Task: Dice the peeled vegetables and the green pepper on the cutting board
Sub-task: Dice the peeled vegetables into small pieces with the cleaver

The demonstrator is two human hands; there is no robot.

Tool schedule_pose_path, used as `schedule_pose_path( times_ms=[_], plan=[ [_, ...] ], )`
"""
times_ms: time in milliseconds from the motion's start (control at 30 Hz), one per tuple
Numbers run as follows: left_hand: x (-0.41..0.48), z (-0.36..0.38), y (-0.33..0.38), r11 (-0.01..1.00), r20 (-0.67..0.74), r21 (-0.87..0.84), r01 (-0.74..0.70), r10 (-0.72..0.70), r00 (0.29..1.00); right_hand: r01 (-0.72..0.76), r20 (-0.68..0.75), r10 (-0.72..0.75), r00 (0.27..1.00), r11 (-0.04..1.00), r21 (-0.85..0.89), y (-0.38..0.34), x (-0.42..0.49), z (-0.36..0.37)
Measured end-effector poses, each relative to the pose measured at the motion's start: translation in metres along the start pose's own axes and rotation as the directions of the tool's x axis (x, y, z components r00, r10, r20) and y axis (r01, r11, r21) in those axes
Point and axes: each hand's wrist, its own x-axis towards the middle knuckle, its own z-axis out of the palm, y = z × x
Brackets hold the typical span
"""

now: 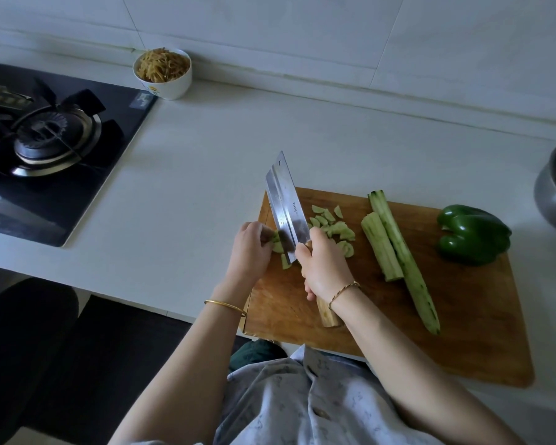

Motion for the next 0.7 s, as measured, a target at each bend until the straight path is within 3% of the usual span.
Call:
schedule_pose_path(
  times_ms=[533,700],
  plan=[
    [0.001,-0.001,0.000,1.000,0.018,0.019,-0.005,0.005,1.000,-0.042,-0.034,0.042,0.999,0.999,-0.012,-0.005,0.012,0.011],
    [0.000,-0.003,0.001,1.000,0.029,-0.004,0.009,-0.009,1.000,-0.048,-0.046,0.054,0.997,0.990,0.131,-0.004,0.018,0.008]
  ],
)
